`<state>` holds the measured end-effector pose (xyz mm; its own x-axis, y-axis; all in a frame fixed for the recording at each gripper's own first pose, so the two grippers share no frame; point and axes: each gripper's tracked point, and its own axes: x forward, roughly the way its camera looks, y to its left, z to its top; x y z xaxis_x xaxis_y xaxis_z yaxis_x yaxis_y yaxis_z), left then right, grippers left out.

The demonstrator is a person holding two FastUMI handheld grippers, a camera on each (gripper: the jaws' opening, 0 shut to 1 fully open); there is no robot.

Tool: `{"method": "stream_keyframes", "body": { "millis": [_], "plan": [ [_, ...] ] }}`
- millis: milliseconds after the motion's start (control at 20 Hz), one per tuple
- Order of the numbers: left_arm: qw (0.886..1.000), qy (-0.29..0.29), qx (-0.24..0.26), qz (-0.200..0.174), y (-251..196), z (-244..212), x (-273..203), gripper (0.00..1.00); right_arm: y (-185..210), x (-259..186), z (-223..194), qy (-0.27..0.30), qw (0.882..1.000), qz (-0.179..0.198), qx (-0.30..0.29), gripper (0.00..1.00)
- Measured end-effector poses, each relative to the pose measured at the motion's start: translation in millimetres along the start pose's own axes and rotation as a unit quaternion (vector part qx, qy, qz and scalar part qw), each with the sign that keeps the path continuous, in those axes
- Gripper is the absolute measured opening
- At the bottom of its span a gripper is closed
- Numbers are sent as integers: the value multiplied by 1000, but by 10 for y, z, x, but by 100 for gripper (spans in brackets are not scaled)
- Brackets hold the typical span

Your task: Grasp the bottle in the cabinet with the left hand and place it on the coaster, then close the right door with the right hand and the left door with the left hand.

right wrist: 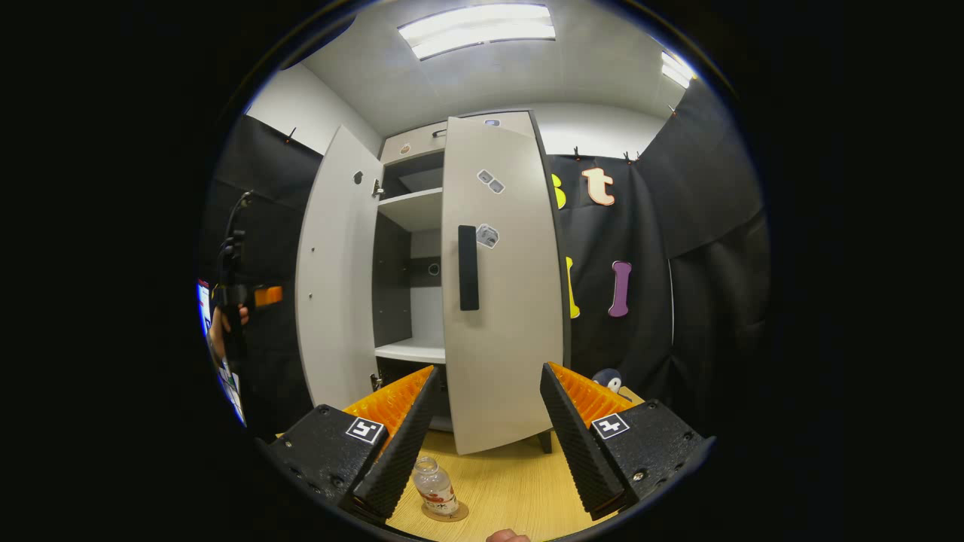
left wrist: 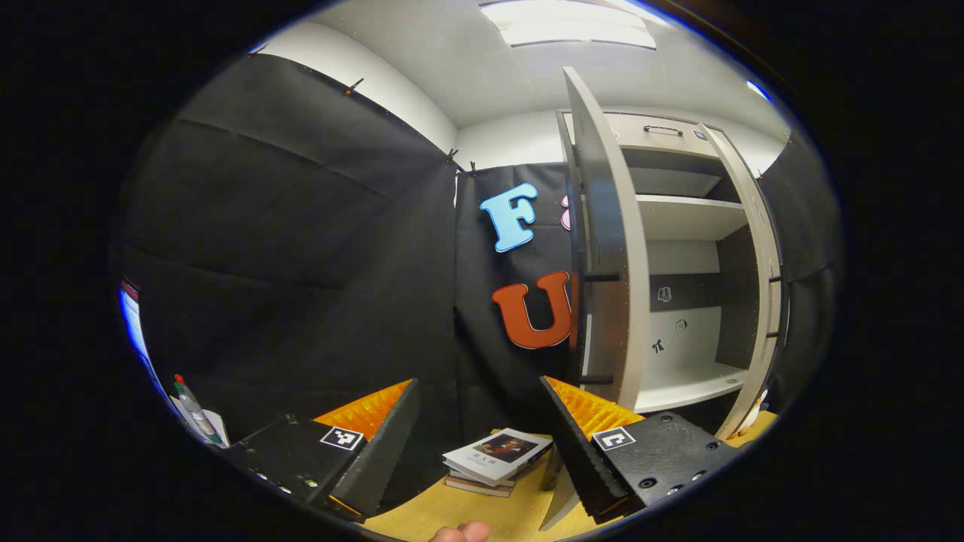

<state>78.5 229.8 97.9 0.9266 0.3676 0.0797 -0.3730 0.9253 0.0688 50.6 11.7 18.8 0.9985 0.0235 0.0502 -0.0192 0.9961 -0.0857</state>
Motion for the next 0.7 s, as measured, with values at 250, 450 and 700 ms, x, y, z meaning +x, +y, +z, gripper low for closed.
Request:
{"method": "stream_keyframes", "body": {
  "millis": [250, 450, 700],
  "plan": [
    [1000, 12, -8, 3, -4, -33, 436, 95, -104, -42, 77, -7, 1000, -9, -1, 82],
    [1000, 12, -12, 20, -33, -43, 450, 93, -157, -26, 136, -14, 1000, -17, -7, 83],
    [1000, 11, -5, -16, -357, -31, 350, 93, -136, -42, 124, -14, 1000, -14, -1, 82]
  ]
}}
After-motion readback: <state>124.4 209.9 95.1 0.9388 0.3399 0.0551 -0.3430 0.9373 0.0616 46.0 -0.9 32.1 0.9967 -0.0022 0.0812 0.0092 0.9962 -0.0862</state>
